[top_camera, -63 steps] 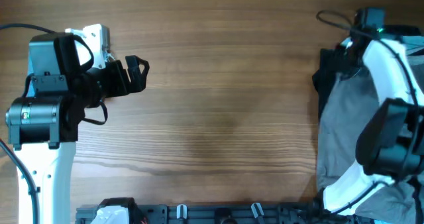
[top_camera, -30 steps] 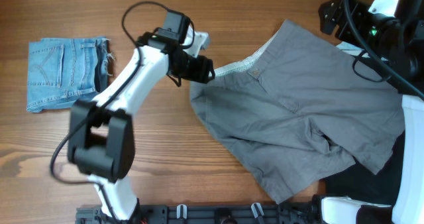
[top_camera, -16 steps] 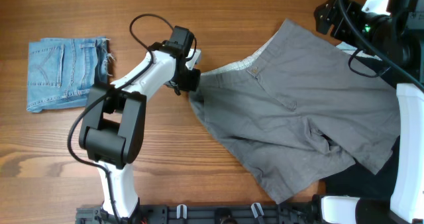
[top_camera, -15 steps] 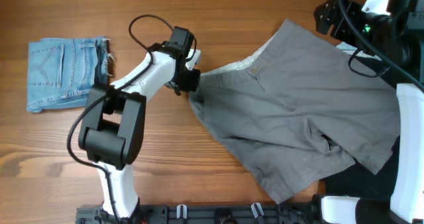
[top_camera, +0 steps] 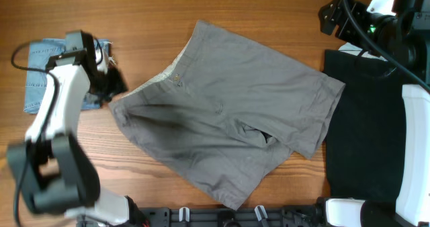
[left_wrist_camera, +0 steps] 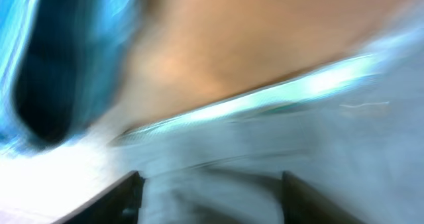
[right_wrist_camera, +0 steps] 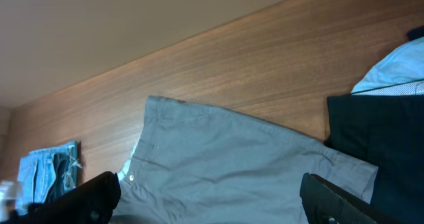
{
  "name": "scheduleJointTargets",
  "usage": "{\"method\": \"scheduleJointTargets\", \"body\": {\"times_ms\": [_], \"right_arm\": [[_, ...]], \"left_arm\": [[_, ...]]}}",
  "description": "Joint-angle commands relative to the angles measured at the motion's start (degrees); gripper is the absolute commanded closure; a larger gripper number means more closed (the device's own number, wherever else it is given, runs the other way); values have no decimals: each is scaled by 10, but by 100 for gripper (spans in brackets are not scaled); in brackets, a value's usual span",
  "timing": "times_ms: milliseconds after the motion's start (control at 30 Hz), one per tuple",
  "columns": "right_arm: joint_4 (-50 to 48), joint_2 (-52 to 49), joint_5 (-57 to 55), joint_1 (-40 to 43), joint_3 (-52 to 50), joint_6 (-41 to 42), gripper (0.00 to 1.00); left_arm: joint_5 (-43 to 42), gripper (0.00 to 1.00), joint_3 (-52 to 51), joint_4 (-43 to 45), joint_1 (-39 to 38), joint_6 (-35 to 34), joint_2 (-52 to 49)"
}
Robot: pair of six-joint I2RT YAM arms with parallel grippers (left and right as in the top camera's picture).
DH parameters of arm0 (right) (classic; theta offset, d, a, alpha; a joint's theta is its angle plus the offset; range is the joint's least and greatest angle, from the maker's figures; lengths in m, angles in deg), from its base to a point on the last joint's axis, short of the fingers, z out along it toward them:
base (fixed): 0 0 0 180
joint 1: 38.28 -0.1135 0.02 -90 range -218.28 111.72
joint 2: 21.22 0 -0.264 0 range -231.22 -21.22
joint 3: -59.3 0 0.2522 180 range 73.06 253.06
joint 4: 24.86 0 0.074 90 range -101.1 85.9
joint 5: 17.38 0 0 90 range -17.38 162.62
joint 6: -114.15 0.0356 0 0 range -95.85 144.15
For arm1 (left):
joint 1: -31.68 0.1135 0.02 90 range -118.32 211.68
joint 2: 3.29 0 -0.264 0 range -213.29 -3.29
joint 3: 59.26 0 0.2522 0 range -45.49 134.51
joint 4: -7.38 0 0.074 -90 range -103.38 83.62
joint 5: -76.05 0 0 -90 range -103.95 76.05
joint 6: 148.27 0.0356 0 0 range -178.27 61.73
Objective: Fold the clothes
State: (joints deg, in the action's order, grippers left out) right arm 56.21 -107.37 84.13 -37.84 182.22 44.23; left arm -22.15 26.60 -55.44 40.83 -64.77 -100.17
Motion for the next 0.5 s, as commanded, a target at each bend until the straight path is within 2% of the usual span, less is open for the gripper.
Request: {"method": "scheduleJointTargets", "body": {"times_ms": [0,33,67,167,267,367,400,433,467], "right_arm": [[0,-4,-14,2,0,-6,8],[0,-5,-14,2,0,-6,8],[1,-7,-14,2,0,-6,8],[3,-10,-14,2,0,-6,8],[12,-18,-14,2,0,-6,8],[14,-30,-14,2,0,-6,8],[14,-32,-14,2,0,-6,8],[19,-37,-14,2,0,-6,8],[25,-40,-16,2,0,-9,8]], "left_arm": [[-128,32,7,87,-93,46,50],[-127,42,7,119,-129,64,34],[-123,57,7,153,-163,67,5],[-123,96,7,201,-210,78,-76],[-126,96,7,223,-238,78,-170],[-120,96,7,229,-240,75,-219],[-93,96,7,228,-236,61,-226],[27,96,7,218,-220,-20,-244],[108,96,7,202,-201,-79,-256]]}}
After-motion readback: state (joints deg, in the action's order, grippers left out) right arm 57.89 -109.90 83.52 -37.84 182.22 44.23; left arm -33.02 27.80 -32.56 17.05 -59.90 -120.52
